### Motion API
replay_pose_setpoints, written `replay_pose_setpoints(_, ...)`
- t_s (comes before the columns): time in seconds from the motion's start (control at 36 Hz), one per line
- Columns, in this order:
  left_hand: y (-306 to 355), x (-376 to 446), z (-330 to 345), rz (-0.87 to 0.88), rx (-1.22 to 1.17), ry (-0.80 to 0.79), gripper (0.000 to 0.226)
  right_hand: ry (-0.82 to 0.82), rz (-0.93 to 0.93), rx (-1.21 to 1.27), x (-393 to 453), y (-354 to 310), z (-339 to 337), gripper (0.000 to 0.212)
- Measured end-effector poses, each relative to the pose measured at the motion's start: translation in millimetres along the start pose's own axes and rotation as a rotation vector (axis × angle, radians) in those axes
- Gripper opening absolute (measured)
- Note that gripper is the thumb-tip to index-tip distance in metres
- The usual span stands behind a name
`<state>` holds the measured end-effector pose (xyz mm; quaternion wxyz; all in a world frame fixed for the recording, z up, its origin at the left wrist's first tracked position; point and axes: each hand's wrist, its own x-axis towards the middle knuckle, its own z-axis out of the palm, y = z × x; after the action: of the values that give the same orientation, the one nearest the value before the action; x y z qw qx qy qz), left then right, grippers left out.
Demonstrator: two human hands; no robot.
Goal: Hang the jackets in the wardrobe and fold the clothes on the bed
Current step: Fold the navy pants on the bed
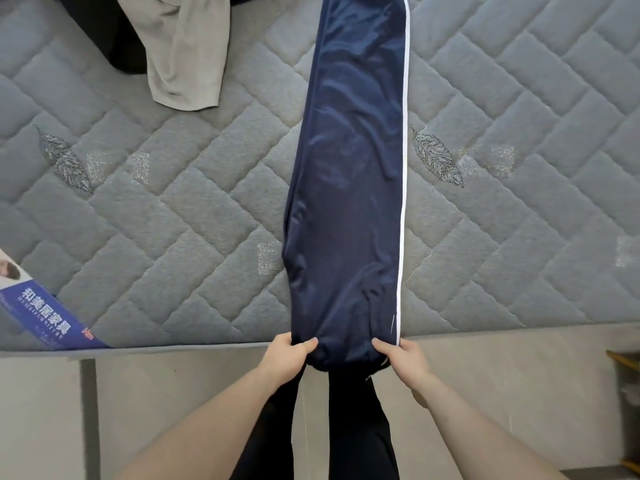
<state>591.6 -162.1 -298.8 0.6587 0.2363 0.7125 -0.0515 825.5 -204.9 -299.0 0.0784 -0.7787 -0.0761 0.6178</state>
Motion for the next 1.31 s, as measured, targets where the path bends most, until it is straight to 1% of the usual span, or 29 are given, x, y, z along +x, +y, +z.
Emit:
replay_pose_setpoints(0.14,4,-12,-5,-0.013,-0.08,-0.053,0.019,-0.042,0.044,0.103,-6,0,-4,0.019)
replay_pose_setpoints(0.22,15,-18,-4,-0.011,-0.153,-0.048,0.023,-0.035,0.043,0.118,-19,-9,-4,0.02)
replay_pose_setpoints(0.36,46,-30,-10,0.006,-0.208,-0.008,0.03,-0.033,0.032,0.157,-37,-42,-9,0.036)
replay_pose_setpoints(0.44,73,-35,-17,-0.01,-0.254,0.016,0.032,-0.063,0.042,0.214,-45,-71,-15,0.036)
replay_pose_setpoints(0.5,95,-38,-22,-0.009,-0.309,-0.002,0.043,-0.147,0.059,0.301,-48,-93,-20,0.028)
replay_pose_setpoints(0.56,118,-37,-29,0.035,-0.372,0.001,0.064,-0.221,0.078,0.418,-50,-117,-25,0.022)
replay_pose_setpoints(0.61,141,-34,-39,0.11,-0.377,0.03,0.086,-0.225,0.074,0.493,-47,-139,-29,0.019)
replay_pose_setpoints(0.64,154,-31,-45,0.144,-0.366,0.045,0.09,-0.215,0.064,0.496,-44,-150,-31,0.015)
replay_pose_setpoints(0.67,166,-28,-49,0.175,-0.356,0.057,0.088,-0.209,0.055,0.494,-41,-161,-33,0.013)
replay_pose_setpoints(0.69,178,-24,-54,0.205,-0.356,0.065,0.081,-0.206,0.044,0.495,-36,-171,-34,0.013)
replay_pose_setpoints(0.81,228,-14,-62,0.246,-0.382,0.083,0.026,-0.169,0.002,0.547,-19,-215,-38,0.012)
replay_pose_setpoints(0.83,240,-12,-63,0.247,-0.402,0.085,0.017,-0.147,-0.003,0.554,-17,-227,-39,0.011)
replay_pose_setpoints(0.86,253,-9,-64,0.253,-0.433,0.086,0.013,-0.131,-0.008,0.562,-14,-239,-40,0.011)
replay_pose_setpoints(0.92,278,-4,-67,0.273,-0.514,0.098,0.01,-0.138,-0.01,0.594,-11,-263,-43,0.014)
replay_pose_setpoints(1.03,331,8,-73,0.296,-0.684,0.113,0.003,-0.181,-0.042,0.687,-8,-312,-53,0.029)
replay_pose_setpoints(1.11,364,15,-80,0.357,-0.745,0.078,0.01,-0.232,-0.084,0.73,-8,-347,-59,0.033)
replay_pose_setpoints(1.17,381,19,-86,0.413,-0.727,0.031,0.011,-0.259,-0.135,0.737,-6,-367,-64,0.047)
replay_pose_setpoints(1.22,395,26,-92,0.464,-0.695,0.021,0.017,-0.272,-0.214,0.755,-1,-382,-68,0.056)
replay_pose_setpoints(1.28,401,35,-97,0.503,-0.597,0.066,0.021,-0.212,-0.263,0.711,7,-389,-68,0.06)
replay_pose_setpoints(1.31,399,41,-100,0.524,-0.507,0.107,0.018,-0.151,-0.281,0.64,13,-390,-67,0.059)
